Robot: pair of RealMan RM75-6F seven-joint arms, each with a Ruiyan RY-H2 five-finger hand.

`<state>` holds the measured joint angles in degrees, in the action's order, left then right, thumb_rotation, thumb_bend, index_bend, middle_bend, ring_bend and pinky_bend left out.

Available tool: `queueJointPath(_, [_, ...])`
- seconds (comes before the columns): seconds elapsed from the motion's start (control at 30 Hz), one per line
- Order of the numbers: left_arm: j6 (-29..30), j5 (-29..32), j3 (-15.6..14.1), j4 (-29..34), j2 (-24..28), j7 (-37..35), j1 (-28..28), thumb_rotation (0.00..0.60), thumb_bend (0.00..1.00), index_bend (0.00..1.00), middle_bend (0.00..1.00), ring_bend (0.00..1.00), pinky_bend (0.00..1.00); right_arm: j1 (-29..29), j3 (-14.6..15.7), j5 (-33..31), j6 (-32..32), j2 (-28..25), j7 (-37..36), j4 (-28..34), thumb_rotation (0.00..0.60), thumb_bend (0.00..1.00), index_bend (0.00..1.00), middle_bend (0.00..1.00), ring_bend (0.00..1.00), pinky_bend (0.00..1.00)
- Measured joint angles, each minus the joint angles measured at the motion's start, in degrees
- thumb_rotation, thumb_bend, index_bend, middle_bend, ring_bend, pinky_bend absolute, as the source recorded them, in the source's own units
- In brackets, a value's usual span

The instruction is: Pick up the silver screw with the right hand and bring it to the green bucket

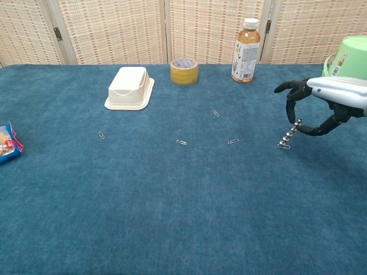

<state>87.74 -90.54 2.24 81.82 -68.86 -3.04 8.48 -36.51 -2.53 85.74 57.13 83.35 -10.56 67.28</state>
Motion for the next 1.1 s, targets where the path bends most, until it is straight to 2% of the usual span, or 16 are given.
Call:
queueJointPath(0.2, [-0.09,0.12,0.05,-0.18,0.05,-0.29,0.01,0.600,0.52,0.07,0.07,0.10,0.13,-0.28,-0.13,0.19,-0.21,1.03,-0.98,-1.30,0.600,0.42,0.62,0.12,0.16,0.00])
queueJointPath(0.43, [0.08,0.03,0.07,-0.26,0.04,-0.33,-0.02,0.600,0.52,0.07,0.07,0.10,0.13,-0.08,-0.91,0.46,1.72,-0.08,-1.22,-0.09,0.600,0.42,0.62,0.12,0.16,0.00])
queueJointPath(0.83, [-0.42,0.34,0.17,-0.46,-0.25,0.42,0.18,0.600,0.52,0.07,0.07,0.10,0.13,2.94,-2.21,0.75,8.39,-7.24,1.17,7.67,0.600,0.42,0.62,0.12,0.16,0.00])
queueJointPath(1.1, [-0.99,0.34,0.17,-0.41,-0.55,1.11,0.53,0.600,0.52,0.07,0.07,0.10,0.13,9.45,0.11,1.12,14.44,-12.54,2.39,12.09,0.600,0.42,0.62,0.12,0.16,0.00])
